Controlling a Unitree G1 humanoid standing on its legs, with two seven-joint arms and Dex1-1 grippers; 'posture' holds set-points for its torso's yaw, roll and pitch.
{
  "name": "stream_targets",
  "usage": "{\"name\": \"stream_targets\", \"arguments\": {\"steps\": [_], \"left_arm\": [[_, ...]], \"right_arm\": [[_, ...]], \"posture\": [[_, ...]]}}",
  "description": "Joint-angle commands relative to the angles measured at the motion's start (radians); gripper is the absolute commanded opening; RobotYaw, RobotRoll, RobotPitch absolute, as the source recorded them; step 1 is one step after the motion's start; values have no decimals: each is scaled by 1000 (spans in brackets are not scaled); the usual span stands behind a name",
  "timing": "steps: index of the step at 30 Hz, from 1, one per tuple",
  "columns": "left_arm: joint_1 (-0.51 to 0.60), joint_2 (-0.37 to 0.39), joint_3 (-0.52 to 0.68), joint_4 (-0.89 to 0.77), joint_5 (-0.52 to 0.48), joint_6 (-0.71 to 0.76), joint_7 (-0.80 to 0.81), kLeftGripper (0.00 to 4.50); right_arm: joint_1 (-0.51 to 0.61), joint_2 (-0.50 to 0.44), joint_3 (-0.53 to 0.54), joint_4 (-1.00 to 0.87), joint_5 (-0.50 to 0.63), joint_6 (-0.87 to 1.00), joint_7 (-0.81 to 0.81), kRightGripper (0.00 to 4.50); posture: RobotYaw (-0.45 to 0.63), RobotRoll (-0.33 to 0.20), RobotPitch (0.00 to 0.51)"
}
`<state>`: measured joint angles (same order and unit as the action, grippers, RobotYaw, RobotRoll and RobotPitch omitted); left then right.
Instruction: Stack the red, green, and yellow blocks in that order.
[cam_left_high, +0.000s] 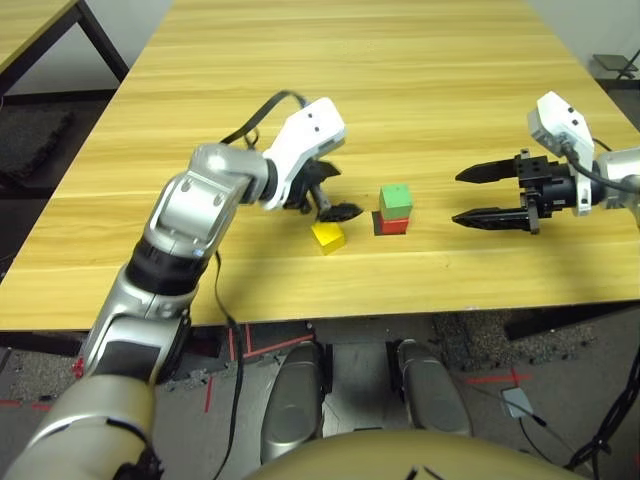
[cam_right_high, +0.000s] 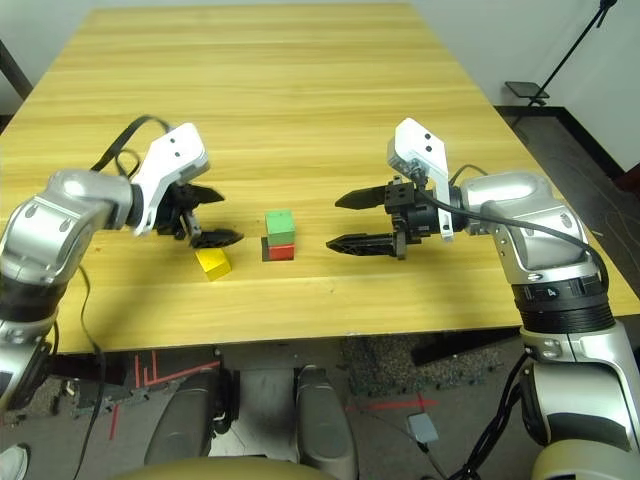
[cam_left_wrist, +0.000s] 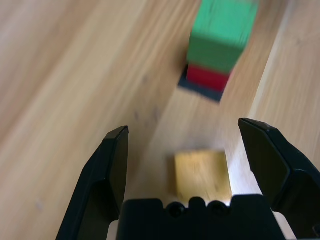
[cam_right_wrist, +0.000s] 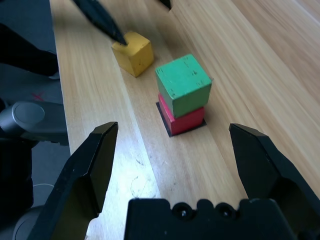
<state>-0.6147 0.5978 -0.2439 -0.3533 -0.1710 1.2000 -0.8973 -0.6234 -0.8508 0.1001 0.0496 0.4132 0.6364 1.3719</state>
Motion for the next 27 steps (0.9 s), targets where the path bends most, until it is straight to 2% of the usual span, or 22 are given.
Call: {"name": "stream_targets", "arguments": {"steps": [1,6,12,15,20,23,27], "left_arm": [[50,3,-13,-42,-14,37,65,4485],[117,15,-45,-20,-11,-22,104,4485],[144,44,-81,19,-1,-109,110,4485],[138,21,-67,36,-6,-136,134,3912],[102,13,-76,29,-33,-104,121,2071],[75,18,-79,5,-70,-68,95,2008],[-57,45,-68,31,-125,-53,23,2008]], "right_arm": [[-18,8,14,21,-7,-16,10,4500],[-27,13,22,34,-10,-24,16,4500],[-25,11,19,30,-9,-19,15,4500],[-19,7,15,25,-7,-16,12,4500],[-9,5,9,12,-3,-6,3,4500],[-6,5,8,8,-1,-4,0,4500],[6,-8,8,-2,3,1,9,4500]], "posture": [[191,-38,102],[194,-41,102],[186,-43,102],[179,-41,101],[173,-37,100],[171,-37,99],[171,-31,96]]}}
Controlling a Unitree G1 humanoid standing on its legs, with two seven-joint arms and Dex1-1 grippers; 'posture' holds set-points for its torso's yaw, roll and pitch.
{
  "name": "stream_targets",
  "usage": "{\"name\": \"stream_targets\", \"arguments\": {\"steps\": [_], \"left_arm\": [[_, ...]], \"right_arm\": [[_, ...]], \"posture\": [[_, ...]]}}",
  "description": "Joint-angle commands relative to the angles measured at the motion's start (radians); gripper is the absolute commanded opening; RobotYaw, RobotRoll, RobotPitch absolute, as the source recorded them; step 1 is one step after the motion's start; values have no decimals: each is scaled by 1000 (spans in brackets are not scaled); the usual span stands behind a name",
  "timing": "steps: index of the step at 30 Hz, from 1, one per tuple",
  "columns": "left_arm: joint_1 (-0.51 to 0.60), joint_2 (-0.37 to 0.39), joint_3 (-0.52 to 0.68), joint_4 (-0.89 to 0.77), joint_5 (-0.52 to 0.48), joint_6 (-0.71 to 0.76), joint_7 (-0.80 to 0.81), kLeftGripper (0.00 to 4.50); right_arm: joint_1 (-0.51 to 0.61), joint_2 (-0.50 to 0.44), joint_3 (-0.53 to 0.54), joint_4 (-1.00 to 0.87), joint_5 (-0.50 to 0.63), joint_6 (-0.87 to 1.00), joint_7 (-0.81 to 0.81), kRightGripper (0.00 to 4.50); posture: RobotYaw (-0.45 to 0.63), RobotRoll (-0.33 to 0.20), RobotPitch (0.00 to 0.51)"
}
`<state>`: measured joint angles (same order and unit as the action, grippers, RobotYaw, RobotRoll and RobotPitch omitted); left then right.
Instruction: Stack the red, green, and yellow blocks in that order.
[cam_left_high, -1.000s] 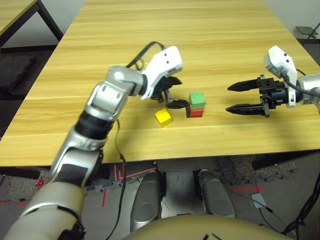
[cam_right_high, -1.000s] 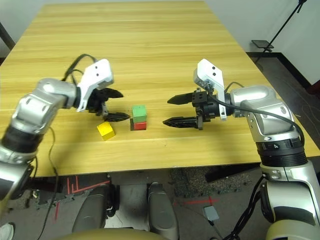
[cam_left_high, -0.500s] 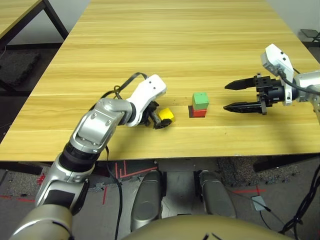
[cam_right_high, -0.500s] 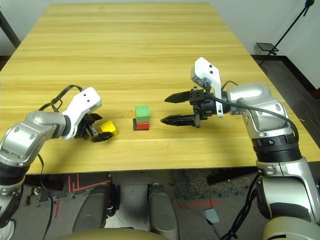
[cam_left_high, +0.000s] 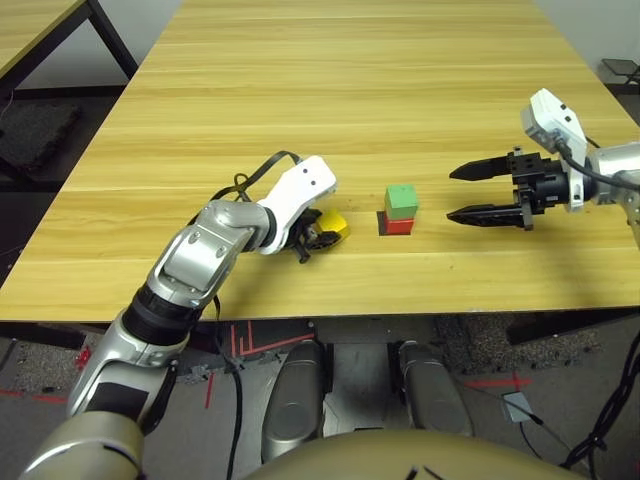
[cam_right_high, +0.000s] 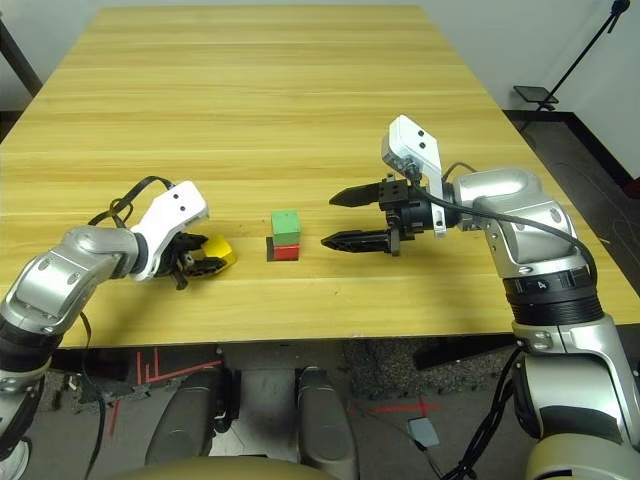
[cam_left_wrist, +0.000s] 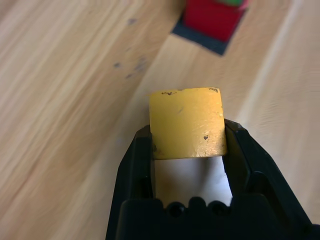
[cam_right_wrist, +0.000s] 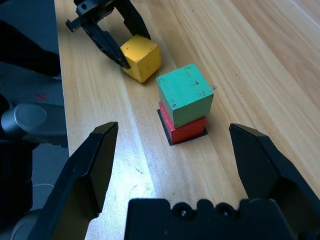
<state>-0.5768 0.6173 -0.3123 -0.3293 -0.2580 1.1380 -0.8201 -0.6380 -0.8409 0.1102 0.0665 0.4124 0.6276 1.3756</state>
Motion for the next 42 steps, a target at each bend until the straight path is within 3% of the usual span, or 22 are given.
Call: {"name": "stream_targets", "arguments": {"steps": [1,7,14,23,42], "left_arm": [[-144,39,-5,29,-46,1,-81,2008],[-459,40,-107,257,-39,-94,-254,2008],[-622,-81,-197,510,16,-202,-337,2008],[-640,-208,-215,630,73,-265,-347,2008],[-565,-205,-231,540,100,-239,-366,2008]], "right_arm": [[23,-20,-1,-22,5,11,8,4500],[54,-22,-3,-56,15,28,4,4500],[90,-25,-18,-92,23,48,-12,4500],[137,-42,-44,-141,41,78,-38,4500],[134,-41,-39,-131,50,75,-48,4500]], "posture": [[170,-28,94],[158,-14,93],[129,-1,92],[88,3,96],[97,1,109]]}}
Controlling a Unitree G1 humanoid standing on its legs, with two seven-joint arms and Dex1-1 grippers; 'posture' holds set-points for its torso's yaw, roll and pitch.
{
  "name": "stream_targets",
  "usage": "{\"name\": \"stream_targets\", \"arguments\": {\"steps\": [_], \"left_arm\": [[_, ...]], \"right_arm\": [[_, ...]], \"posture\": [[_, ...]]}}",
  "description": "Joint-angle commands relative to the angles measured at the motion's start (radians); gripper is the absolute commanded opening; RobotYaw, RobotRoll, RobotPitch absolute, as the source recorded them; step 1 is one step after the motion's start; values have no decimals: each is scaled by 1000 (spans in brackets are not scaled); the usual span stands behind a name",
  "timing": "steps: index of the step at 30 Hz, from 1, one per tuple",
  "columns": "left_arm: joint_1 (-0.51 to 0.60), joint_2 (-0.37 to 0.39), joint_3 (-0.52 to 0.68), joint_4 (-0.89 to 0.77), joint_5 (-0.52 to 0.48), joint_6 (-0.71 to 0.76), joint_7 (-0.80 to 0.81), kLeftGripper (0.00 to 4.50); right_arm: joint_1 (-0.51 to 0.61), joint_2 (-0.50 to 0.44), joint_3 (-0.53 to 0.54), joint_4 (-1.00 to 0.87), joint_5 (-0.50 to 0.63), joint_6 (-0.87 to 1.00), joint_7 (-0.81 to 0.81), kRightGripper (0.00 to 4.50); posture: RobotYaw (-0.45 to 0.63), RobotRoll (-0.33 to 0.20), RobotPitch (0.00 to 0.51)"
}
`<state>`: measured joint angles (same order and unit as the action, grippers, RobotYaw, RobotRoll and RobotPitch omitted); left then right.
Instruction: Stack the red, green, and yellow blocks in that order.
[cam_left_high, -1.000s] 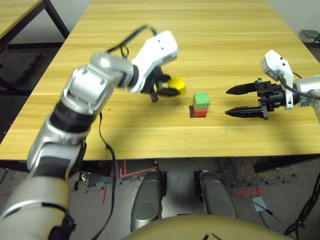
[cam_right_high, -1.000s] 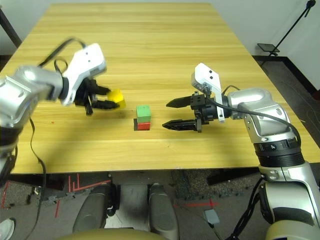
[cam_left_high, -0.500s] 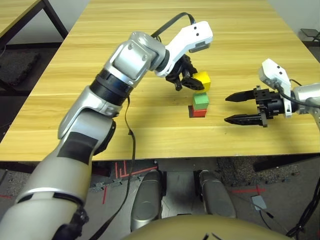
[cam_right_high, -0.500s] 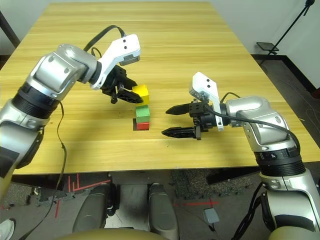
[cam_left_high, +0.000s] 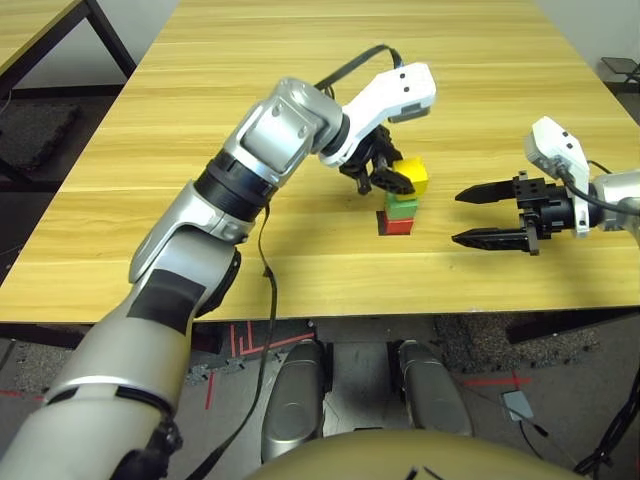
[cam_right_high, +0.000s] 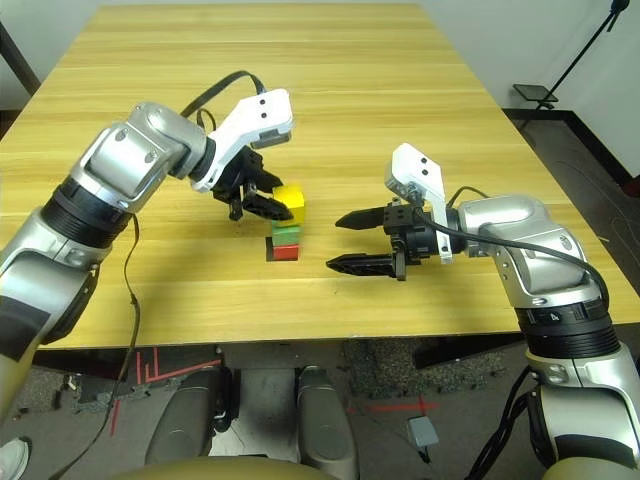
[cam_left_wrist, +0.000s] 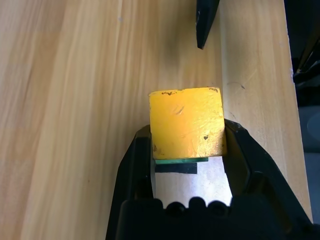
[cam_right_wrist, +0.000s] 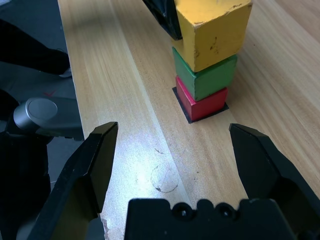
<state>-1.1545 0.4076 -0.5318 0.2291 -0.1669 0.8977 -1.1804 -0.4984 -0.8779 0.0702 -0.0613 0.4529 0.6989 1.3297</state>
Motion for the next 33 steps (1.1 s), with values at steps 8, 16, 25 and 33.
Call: {"name": "stream_targets", "arguments": {"steps": [8,16,25,33], "left_arm": [[20,3,-9,-12,23,-15,-4,2008],[25,-8,-5,-4,29,-25,0,2008],[32,-22,-3,24,35,-50,6,2008],[30,-22,2,46,48,-65,4,2008]], "right_arm": [[-6,-4,0,-4,10,6,-3,4500],[-2,-6,-3,-12,14,10,-7,4500],[7,-11,-9,-23,18,19,-9,4500],[6,-15,-10,-23,17,25,-6,4500]], "posture": [[96,3,112],[90,2,114],[83,-2,119],[89,-3,121]]}}
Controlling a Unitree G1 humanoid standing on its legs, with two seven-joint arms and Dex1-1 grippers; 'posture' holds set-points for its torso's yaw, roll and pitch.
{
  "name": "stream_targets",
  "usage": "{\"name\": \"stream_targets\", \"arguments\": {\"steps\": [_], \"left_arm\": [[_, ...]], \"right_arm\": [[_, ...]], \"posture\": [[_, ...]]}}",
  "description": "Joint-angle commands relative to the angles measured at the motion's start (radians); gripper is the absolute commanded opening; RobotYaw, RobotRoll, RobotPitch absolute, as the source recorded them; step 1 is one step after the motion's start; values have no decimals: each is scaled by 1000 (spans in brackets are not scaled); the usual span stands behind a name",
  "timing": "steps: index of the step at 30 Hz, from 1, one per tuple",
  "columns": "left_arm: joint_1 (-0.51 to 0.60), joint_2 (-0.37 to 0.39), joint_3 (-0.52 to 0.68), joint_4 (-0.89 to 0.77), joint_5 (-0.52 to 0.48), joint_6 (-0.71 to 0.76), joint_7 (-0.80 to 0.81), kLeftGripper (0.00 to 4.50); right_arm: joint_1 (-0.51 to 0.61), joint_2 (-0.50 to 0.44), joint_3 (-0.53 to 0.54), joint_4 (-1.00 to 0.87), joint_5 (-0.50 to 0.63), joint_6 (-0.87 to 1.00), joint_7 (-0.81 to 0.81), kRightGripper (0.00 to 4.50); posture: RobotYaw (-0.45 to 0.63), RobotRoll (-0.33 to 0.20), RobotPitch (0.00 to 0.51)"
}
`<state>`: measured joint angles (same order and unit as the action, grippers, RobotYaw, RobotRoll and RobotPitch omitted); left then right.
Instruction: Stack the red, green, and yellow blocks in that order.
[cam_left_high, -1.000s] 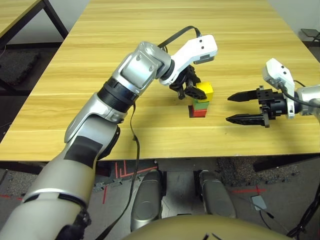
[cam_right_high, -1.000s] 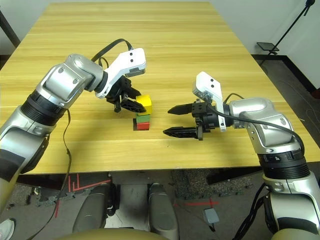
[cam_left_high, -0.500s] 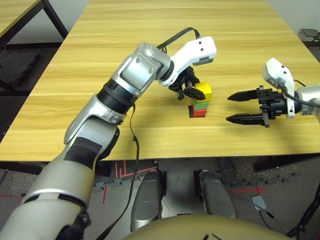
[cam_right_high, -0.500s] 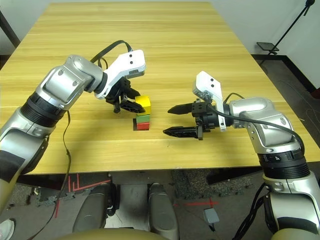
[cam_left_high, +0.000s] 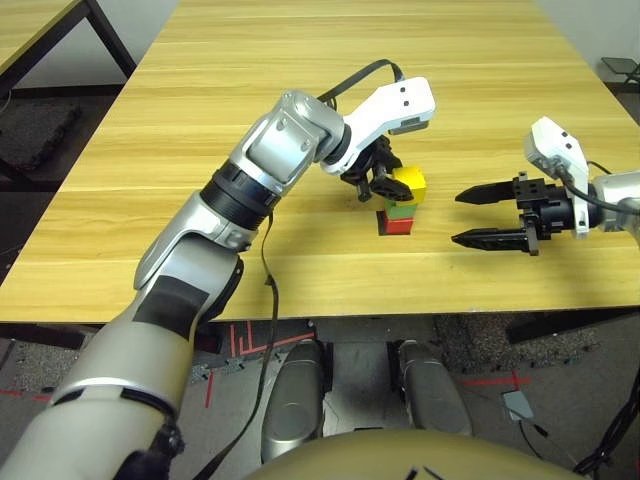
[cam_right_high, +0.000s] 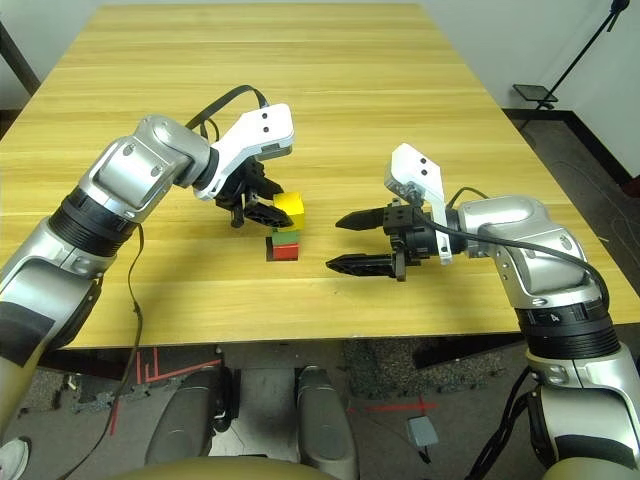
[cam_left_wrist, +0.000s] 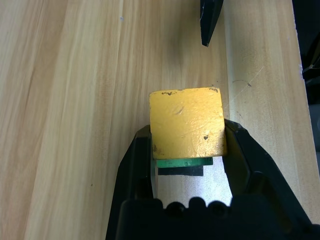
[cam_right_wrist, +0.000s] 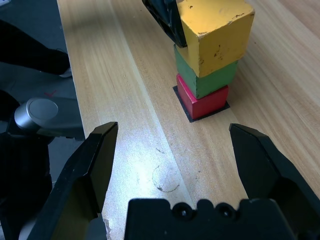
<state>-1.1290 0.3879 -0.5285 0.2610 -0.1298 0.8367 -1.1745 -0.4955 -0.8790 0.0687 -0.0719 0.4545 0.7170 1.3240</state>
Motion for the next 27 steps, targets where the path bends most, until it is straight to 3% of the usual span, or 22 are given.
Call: {"name": "stream_targets", "arguments": {"steps": [1,6,11,14,18,20,22,24,27], "left_arm": [[4,-2,-1,14,11,-4,-3,2008],[7,-2,-2,2,11,4,-2,2008],[31,-9,23,-70,-14,54,23,3622],[61,-44,135,-187,-68,156,112,4485],[174,-141,451,-450,-135,366,347,4485],[312,-198,643,-626,-125,438,482,4485],[409,-241,751,-730,-117,479,578,4485],[482,-286,818,-771,-109,439,667,4485],[678,-267,867,-796,-44,205,767,4485]], "right_arm": [[1,-13,-7,-10,15,6,0,4500],[-8,-9,-2,-4,13,4,2,4500],[-1,-17,-8,12,9,-12,13,4500],[15,-37,-36,44,12,-30,27,4500],[23,-65,-119,190,-10,-55,-18,4500],[33,-65,-178,333,-52,-112,-109,4500],[19,-56,-214,464,-86,-164,-193,4500],[-13,-34,-237,581,-109,-251,-236,4500],[-83,58,-340,779,-114,-424,-446,4500]], "posture": [[90,-4,121],[96,-4,118],[104,-12,95],[127,-18,76],[151,-39,61],[144,-57,66],[140,-64,83],[131,-74,107],[107,-95,118]]}}
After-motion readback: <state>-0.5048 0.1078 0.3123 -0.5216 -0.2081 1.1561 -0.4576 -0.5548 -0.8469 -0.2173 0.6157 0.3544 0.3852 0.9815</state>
